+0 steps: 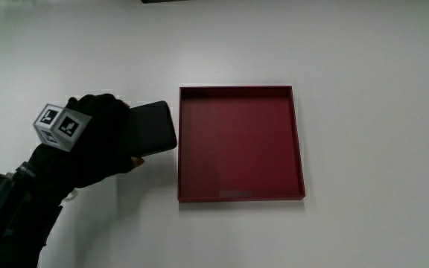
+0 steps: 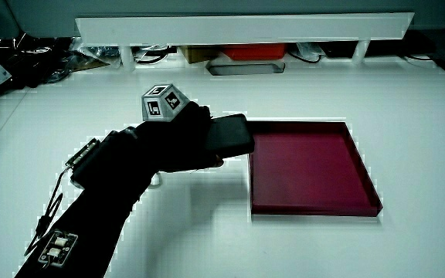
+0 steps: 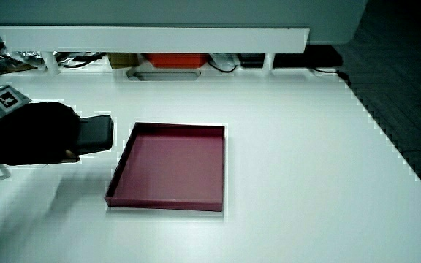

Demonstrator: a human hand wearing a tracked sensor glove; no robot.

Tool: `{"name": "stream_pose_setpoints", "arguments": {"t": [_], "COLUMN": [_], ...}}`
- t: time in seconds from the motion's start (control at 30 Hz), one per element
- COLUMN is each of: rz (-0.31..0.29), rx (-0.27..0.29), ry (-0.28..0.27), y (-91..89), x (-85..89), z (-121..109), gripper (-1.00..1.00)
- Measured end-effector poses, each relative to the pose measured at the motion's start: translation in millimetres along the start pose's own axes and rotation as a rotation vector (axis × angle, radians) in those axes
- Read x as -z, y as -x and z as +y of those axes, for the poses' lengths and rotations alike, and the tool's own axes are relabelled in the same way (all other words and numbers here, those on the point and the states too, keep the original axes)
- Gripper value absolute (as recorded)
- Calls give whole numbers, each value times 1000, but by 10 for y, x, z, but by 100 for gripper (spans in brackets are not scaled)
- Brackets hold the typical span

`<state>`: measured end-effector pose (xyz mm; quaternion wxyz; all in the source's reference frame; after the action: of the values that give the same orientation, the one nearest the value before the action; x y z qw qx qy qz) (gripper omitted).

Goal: Place battery on desk

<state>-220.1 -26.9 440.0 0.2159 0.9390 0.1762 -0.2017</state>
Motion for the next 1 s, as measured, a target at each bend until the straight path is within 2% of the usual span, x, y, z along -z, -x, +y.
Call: {"name": "stream_pose_setpoints", "arguments": {"t": [0.07, 0.1, 0.13, 0.23, 0.27, 0.3, 0.33, 0.43, 0.53, 0.63, 0.77, 0.8, 0.9, 1.0], "rz": [-15, -25, -24, 12, -9, 3, -17, -21, -2, -20, -2, -40, -13, -18], "rx": [-72, -77, -106, -151, -170, -184, -196, -227, -245, -254, -262, -278, -280, -281], "ry": [19, 8, 36, 40, 63, 69, 72, 96, 113, 125, 153, 137, 147, 155], "y": [88, 159, 314, 394, 489, 555, 581, 654, 696, 713, 741, 816, 782, 777], "x": [1, 30, 113, 147, 212, 259, 276, 343, 398, 415, 481, 518, 502, 509], "z": [-42, -47, -50, -55, -48, -44, -46, -38, -31, -34, -7, -16, -4, -8], "gripper": [0, 0, 0, 0, 0, 0, 0, 0, 0, 0, 0, 0, 0, 0]}}
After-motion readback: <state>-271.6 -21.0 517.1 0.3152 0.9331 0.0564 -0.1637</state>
